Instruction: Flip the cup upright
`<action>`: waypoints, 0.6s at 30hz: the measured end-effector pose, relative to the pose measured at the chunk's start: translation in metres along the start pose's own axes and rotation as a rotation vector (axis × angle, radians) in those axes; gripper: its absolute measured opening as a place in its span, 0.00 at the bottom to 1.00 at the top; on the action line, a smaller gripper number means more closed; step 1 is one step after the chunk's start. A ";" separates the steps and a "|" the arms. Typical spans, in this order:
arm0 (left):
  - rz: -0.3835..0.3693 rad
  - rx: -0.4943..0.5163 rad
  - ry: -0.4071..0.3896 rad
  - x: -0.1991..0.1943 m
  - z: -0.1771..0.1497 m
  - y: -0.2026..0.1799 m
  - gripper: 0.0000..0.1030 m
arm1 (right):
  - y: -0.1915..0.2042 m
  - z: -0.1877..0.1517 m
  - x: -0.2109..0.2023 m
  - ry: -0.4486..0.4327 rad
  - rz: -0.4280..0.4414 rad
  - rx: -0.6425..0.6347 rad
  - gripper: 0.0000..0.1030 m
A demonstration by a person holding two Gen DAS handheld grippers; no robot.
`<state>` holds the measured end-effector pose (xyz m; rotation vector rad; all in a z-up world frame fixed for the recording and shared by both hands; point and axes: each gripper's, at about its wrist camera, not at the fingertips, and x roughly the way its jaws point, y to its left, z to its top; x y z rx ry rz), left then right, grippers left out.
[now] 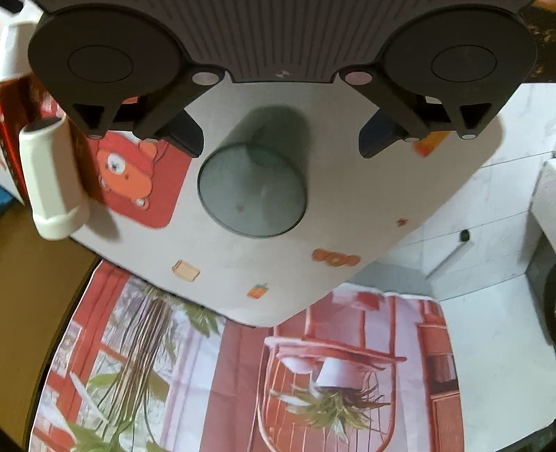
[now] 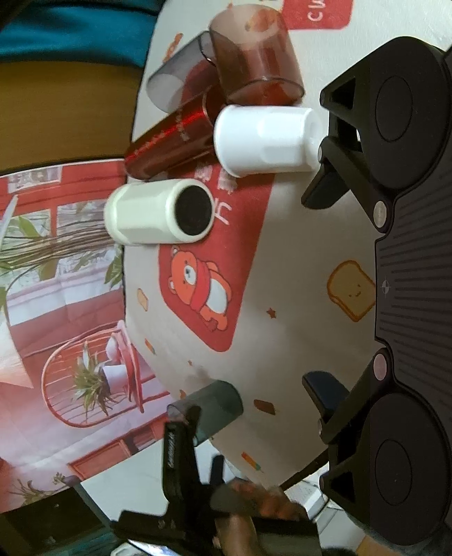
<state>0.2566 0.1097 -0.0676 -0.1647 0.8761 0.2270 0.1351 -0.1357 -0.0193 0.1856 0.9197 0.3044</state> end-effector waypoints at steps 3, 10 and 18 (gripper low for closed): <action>-0.003 0.015 -0.002 -0.021 -0.006 0.005 0.95 | 0.000 0.004 -0.004 -0.009 -0.027 0.003 1.00; -0.007 0.088 -0.017 -0.069 -0.026 0.008 0.97 | 0.001 0.006 -0.024 -0.072 -0.114 0.005 1.00; -0.060 0.116 -0.027 -0.097 -0.057 0.002 1.00 | 0.003 -0.004 -0.057 -0.152 -0.183 0.025 1.00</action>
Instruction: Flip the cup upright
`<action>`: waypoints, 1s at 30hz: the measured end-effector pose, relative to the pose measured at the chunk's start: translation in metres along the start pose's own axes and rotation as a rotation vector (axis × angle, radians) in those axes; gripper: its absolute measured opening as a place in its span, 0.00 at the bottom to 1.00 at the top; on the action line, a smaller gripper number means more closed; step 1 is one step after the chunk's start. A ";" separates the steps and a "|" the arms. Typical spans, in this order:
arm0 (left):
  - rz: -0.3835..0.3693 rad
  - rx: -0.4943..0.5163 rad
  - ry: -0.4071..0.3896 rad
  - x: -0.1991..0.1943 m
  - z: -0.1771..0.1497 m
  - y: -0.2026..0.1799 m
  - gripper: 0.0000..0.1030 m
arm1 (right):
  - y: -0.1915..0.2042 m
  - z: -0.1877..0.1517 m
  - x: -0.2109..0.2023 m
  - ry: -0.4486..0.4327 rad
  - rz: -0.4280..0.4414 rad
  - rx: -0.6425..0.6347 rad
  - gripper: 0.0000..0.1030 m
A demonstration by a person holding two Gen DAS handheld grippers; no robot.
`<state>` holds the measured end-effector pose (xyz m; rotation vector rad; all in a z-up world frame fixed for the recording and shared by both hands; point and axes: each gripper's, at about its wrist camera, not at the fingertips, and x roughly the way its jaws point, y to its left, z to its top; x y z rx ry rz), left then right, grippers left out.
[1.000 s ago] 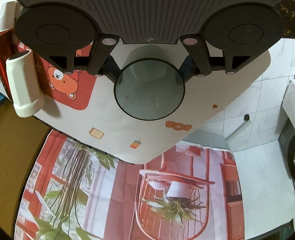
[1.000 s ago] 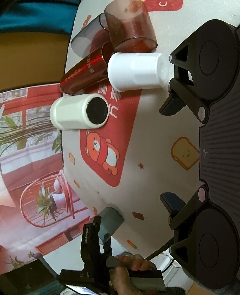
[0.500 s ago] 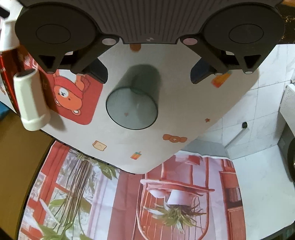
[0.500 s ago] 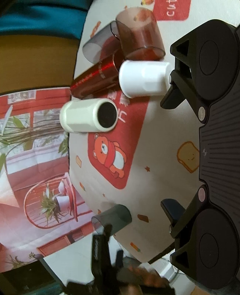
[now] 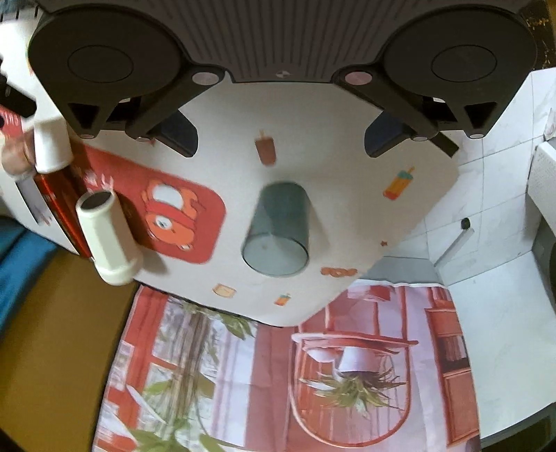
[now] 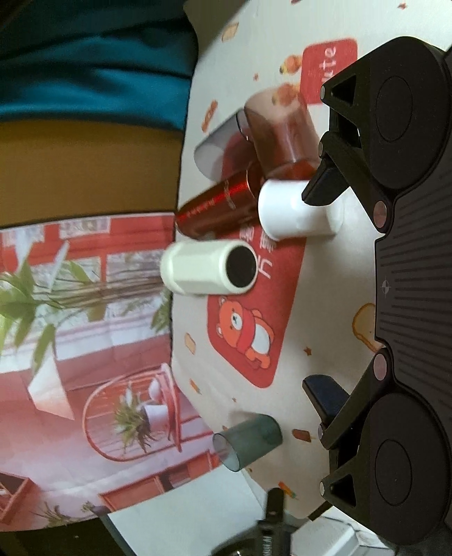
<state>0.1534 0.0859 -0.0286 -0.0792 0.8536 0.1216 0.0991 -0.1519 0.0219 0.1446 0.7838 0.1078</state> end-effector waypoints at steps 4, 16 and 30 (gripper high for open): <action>-0.002 0.025 -0.006 -0.013 -0.016 -0.003 1.00 | 0.001 -0.009 -0.019 -0.026 -0.034 0.009 1.00; -0.039 0.064 -0.062 -0.058 -0.058 -0.009 1.00 | 0.000 -0.031 -0.065 -0.088 -0.090 0.037 1.00; -0.041 0.080 -0.118 -0.088 -0.073 -0.020 1.00 | 0.003 -0.035 -0.083 -0.123 -0.109 0.035 1.00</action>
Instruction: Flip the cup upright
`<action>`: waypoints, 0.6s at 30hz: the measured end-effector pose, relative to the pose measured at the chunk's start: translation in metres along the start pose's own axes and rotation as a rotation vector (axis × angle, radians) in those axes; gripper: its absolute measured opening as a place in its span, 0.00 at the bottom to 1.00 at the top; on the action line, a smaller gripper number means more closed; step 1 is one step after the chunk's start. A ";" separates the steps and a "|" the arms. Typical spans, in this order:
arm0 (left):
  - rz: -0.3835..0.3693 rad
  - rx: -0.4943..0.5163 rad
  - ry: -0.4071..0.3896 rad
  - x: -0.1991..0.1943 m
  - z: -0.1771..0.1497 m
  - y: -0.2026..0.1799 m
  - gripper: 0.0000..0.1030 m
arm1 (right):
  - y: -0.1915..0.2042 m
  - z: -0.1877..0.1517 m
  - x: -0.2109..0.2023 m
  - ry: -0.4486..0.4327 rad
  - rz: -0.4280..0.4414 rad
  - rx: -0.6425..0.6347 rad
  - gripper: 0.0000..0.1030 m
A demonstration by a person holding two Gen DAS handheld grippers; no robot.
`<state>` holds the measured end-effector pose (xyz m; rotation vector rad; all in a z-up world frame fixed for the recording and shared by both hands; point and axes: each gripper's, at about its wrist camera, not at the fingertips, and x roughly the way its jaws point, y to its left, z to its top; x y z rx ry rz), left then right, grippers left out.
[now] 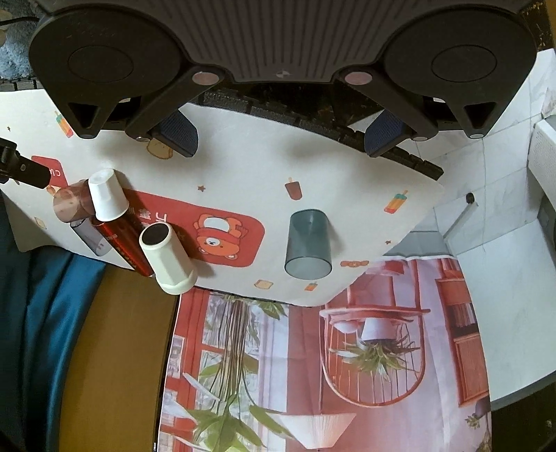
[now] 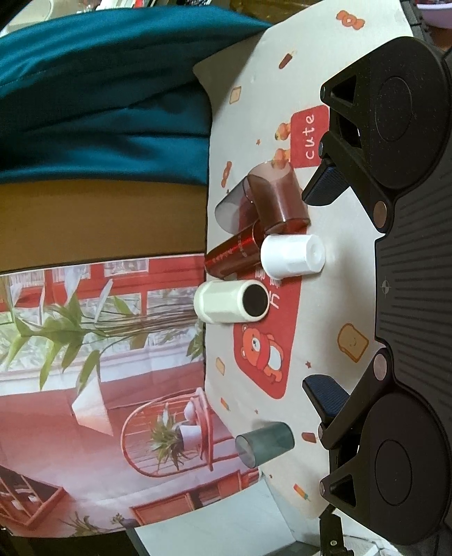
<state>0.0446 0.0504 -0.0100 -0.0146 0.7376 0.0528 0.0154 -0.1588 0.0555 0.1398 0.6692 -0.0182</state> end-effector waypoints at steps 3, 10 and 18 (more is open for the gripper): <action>0.010 -0.009 -0.011 -0.003 -0.001 0.000 1.00 | 0.000 -0.002 0.002 -0.001 -0.001 0.003 1.00; 0.056 -0.037 -0.035 -0.006 -0.008 0.003 1.00 | 0.001 -0.004 0.003 -0.006 -0.006 -0.003 1.00; 0.080 -0.003 -0.054 -0.007 -0.017 -0.003 1.00 | 0.005 -0.009 0.006 -0.019 -0.023 -0.053 1.00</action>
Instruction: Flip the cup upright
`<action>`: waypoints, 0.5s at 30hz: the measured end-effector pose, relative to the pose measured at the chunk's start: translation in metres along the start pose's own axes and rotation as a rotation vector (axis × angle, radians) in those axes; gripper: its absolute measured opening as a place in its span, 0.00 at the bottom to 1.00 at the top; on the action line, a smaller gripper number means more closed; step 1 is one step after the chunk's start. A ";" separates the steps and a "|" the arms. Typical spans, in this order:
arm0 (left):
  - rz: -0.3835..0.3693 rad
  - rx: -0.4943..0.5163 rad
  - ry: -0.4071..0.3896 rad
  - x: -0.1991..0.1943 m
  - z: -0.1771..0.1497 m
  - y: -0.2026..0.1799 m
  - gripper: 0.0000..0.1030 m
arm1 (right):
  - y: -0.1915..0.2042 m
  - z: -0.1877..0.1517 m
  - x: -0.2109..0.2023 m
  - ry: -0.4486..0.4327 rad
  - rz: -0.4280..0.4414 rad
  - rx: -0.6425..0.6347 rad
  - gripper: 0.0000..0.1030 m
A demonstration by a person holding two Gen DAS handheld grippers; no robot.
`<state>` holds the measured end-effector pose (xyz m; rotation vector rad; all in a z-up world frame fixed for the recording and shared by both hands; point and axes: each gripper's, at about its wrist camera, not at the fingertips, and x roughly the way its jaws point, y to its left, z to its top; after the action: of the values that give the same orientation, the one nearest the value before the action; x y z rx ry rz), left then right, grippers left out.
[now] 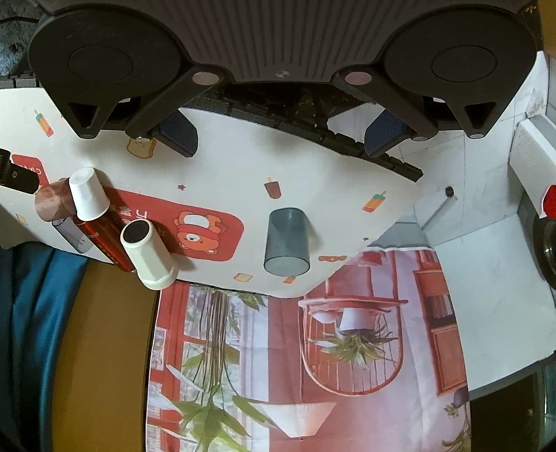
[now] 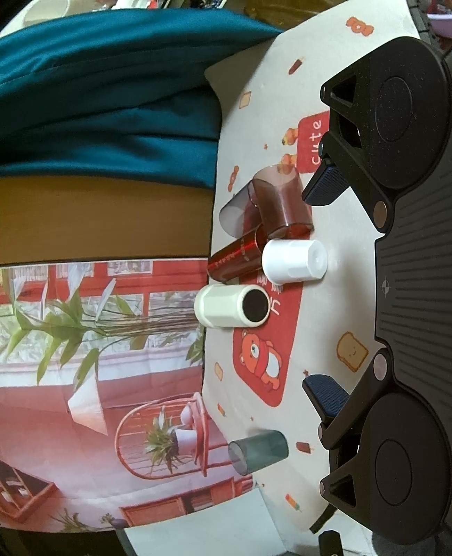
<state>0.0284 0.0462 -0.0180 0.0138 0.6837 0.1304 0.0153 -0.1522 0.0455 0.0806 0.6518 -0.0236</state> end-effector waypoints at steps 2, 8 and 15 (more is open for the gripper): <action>0.001 0.007 -0.005 -0.001 -0.002 -0.001 1.00 | -0.001 0.000 0.001 -0.001 -0.003 -0.004 1.00; 0.003 0.006 0.000 -0.001 -0.006 0.000 1.00 | -0.001 -0.002 0.003 0.004 -0.008 -0.003 1.00; 0.001 0.003 0.003 -0.002 -0.006 0.001 1.00 | -0.001 -0.003 0.004 0.006 -0.009 -0.002 1.00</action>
<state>0.0232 0.0469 -0.0217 0.0171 0.6865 0.1302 0.0169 -0.1531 0.0409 0.0762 0.6585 -0.0312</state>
